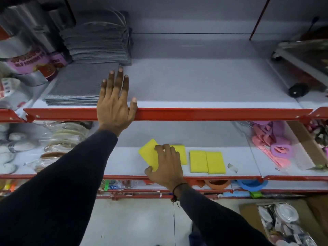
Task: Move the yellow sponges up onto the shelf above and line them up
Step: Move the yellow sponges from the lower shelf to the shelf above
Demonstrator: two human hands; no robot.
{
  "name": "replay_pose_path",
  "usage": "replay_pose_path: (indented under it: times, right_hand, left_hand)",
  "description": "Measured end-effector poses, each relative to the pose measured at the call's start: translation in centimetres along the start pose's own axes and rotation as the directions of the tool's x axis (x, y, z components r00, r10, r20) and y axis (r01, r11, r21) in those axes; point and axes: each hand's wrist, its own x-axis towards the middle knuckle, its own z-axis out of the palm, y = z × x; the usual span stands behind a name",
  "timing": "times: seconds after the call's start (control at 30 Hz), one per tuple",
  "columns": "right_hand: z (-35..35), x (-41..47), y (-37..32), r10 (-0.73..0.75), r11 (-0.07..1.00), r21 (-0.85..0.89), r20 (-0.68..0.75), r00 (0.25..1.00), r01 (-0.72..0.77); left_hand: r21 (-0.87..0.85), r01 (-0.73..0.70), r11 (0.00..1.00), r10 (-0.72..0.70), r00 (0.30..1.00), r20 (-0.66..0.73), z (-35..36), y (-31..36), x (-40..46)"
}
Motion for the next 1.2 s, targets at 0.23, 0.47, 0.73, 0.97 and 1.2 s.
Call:
replay_pose_path:
  times: [0.23, 0.47, 0.73, 0.97, 1.2]
  right_hand:
    - [-13.1, 3.7, -4.5, -0.064, 0.932, 0.259, -0.572, 0.818, 0.254]
    - [-16.0, 12.9, -3.4, 0.197, 0.979, 0.008, -0.252, 0.947, -0.202]
    - [-10.1, 3.7, 0.2, 0.058, 0.994, 0.105, -0.650, 0.757, 0.014]
    - [0.9, 1.9, 7.3, 0.426, 0.903, -0.175, 0.247, 0.870, -0.392]
    - [4.8, 2.7, 8.6, 0.462, 0.884, -0.255, 0.343, 0.818, -0.392]
  left_hand:
    - [0.033, -0.023, 0.999, 0.019, 0.995, 0.101, -1.5, 0.3, 0.3]
    - [0.040, -0.025, 0.999, 0.020, 0.993, 0.116, -1.7, 0.3, 0.6]
    - [0.025, 0.012, 1.000, -0.014, 0.998, 0.067, -1.2, 0.4, 0.3]
    - [0.019, 0.008, 1.000, -0.008, 1.000, 0.001, 0.0, 0.2, 0.4]
    - [0.031, 0.000, 1.000, 0.001, 0.999, -0.046, 0.3, 0.1, 0.5]
